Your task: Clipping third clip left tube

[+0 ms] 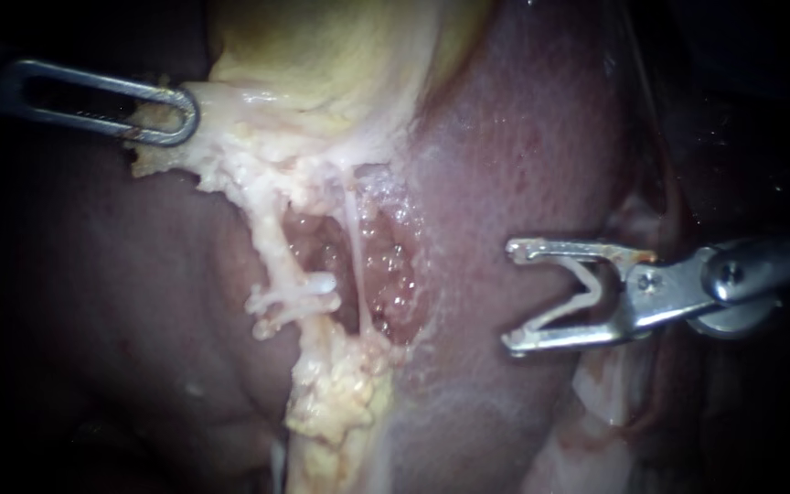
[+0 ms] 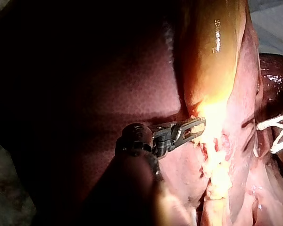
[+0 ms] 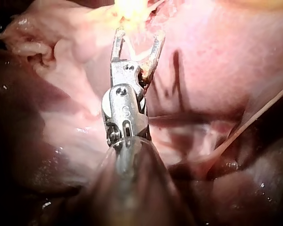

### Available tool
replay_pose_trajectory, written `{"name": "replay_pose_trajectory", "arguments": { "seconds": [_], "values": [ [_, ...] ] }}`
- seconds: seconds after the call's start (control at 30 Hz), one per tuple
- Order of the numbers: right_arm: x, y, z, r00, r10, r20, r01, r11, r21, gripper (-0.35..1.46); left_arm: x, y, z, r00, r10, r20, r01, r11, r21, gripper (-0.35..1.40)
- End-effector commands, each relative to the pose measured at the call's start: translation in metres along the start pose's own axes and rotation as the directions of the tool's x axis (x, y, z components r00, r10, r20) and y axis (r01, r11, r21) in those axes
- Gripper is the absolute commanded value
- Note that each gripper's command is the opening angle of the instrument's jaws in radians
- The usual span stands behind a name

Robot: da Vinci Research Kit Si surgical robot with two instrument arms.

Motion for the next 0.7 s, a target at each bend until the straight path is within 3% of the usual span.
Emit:
{"name": "replay_pose_trajectory", "arguments": {
  "seconds": [0.03, 0.2, 0.33, 0.43, 0.7],
  "values": [
    [0.0004, 0.0003, 0.0010, 1.000, 0.021, -0.006, -0.020, 1.000, 0.009, 0.50, 0.0000, 0.0000, 0.0001, 1.0000, 0.000, 0.000, 0.000, 1.000, 0.001, -0.35],
    [0.0016, 0.0012, 0.0047, 0.994, 0.104, -0.017, -0.103, 0.994, 0.046, 0.50, -0.0001, 0.0000, 0.0002, 1.0000, 0.001, -0.004, -0.001, 1.000, 0.004, -0.35],
    [0.0025, 0.0020, 0.0074, 0.982, 0.186, -0.019, -0.184, 0.980, 0.071, 0.49, -0.0001, 0.0000, 0.0002, 1.0000, 0.001, -0.004, -0.001, 1.000, 0.004, -0.35],
    [0.0028, 0.0026, 0.0090, 0.973, 0.225, -0.041, -0.221, 0.972, 0.083, 0.48, -0.0001, 0.0000, 0.0002, 1.0000, 0.001, -0.004, -0.001, 1.000, 0.004, -0.35],
    [0.0016, 0.0044, 0.0124, 0.959, 0.275, -0.069, -0.266, 0.956, 0.123, 0.46, -0.0002, 0.0000, 0.0003, 1.0000, 0.001, -0.004, -0.001, 1.000, 0.005, -0.35]
  ]
}}
